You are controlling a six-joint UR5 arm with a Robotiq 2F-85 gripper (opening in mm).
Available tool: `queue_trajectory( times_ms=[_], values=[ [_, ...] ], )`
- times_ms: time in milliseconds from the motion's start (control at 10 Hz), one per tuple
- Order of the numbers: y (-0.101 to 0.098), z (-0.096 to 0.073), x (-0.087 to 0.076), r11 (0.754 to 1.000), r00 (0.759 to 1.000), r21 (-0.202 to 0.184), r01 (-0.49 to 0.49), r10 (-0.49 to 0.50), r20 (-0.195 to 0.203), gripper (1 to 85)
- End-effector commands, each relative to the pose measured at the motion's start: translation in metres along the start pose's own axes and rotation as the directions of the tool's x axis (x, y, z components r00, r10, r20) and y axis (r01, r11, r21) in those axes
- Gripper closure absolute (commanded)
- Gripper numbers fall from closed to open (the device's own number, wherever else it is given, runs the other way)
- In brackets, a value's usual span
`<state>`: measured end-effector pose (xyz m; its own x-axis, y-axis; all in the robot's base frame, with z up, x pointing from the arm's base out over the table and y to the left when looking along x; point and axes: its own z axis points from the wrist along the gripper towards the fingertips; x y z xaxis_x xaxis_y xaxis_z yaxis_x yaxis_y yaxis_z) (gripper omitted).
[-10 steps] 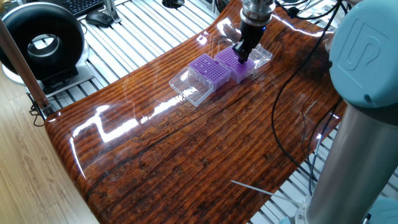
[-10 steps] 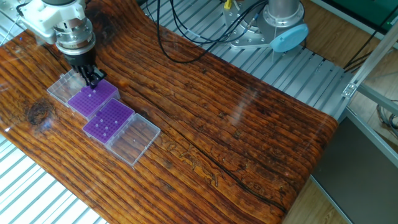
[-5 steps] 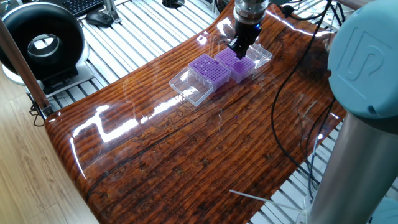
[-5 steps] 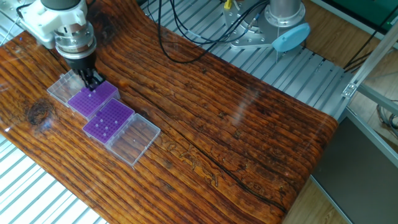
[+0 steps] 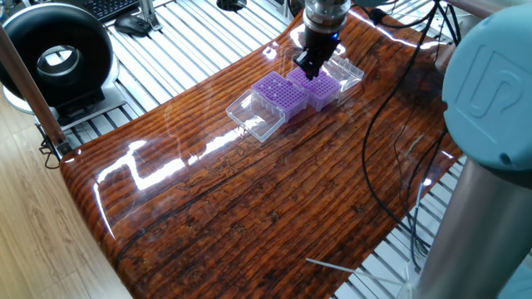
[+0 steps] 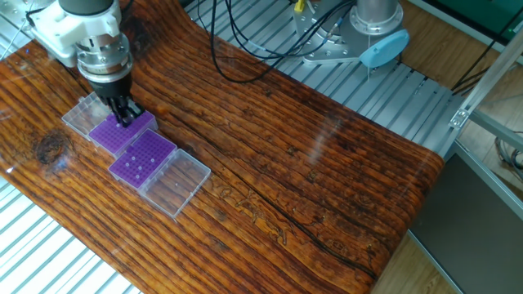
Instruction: Transfer all small pipette tips from one holder to another
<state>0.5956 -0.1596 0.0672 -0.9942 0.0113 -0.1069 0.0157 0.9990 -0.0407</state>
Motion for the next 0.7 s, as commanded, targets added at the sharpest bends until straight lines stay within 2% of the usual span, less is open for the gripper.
queue_trajectory(
  times_ms=[0,400,600],
  values=[
    [0.024,-0.007,-0.009,1.000,1.000,-0.016,0.018,-0.017,0.027,62.0],
    [0.040,-0.004,-0.016,0.999,0.999,-0.040,0.009,-0.007,0.046,59.3],
    [0.047,0.003,-0.018,0.999,0.998,-0.036,-0.013,0.015,0.061,59.3]
  ],
)
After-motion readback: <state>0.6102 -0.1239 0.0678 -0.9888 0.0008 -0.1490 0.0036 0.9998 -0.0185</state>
